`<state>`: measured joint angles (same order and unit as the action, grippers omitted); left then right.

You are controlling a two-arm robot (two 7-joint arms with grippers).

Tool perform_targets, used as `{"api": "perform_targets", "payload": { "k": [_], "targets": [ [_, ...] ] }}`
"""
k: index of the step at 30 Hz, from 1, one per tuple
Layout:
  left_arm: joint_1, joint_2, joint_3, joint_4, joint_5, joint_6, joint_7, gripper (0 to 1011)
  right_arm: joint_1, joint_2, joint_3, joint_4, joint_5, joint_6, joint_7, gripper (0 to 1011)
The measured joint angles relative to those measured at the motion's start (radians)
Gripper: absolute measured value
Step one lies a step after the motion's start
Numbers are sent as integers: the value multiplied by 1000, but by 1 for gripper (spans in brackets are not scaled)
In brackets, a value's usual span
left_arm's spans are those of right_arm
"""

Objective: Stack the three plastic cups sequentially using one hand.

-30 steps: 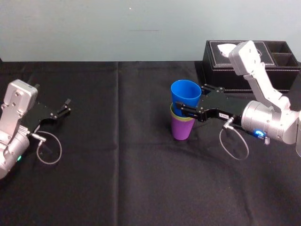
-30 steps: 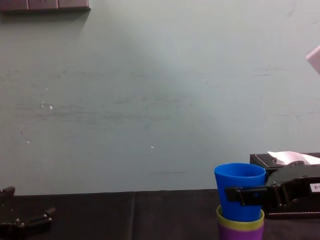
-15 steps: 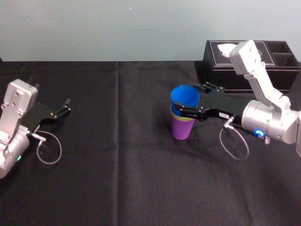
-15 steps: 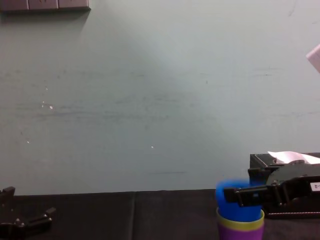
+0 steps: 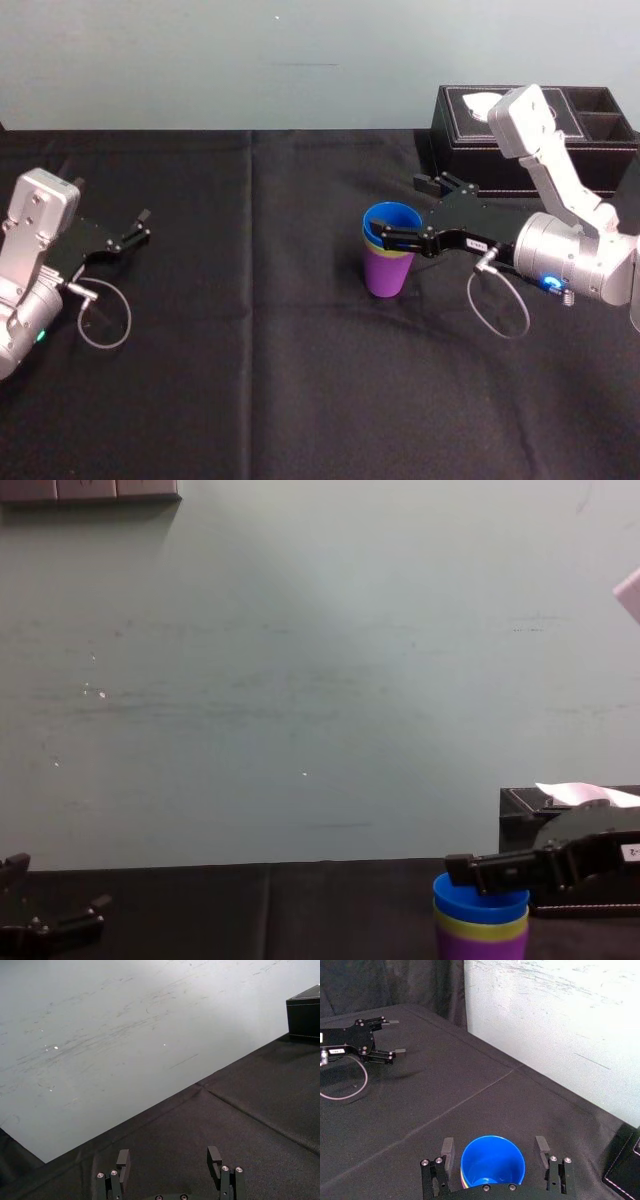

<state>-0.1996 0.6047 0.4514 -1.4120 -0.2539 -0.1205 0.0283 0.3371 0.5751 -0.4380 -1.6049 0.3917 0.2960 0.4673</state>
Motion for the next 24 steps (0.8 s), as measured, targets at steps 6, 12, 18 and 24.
{"api": "perform_targets", "payload": {
  "k": [6,12,18,24],
  "targets": [
    [0,0,0,0,0,0,0,1011,-48,24,43,-62,-3,6,-48,1000],
    [0,0,0,0,0,0,0,1012,-149,54,137,-150,11,-13,-110,1000],
    [0,0,0,0,0,0,0,1011,-256,72,235,-202,11,-50,-170,1000],
    [0,0,0,0,0,0,0,1011,-326,65,310,-186,10,-69,-215,1000]
  ]
}}
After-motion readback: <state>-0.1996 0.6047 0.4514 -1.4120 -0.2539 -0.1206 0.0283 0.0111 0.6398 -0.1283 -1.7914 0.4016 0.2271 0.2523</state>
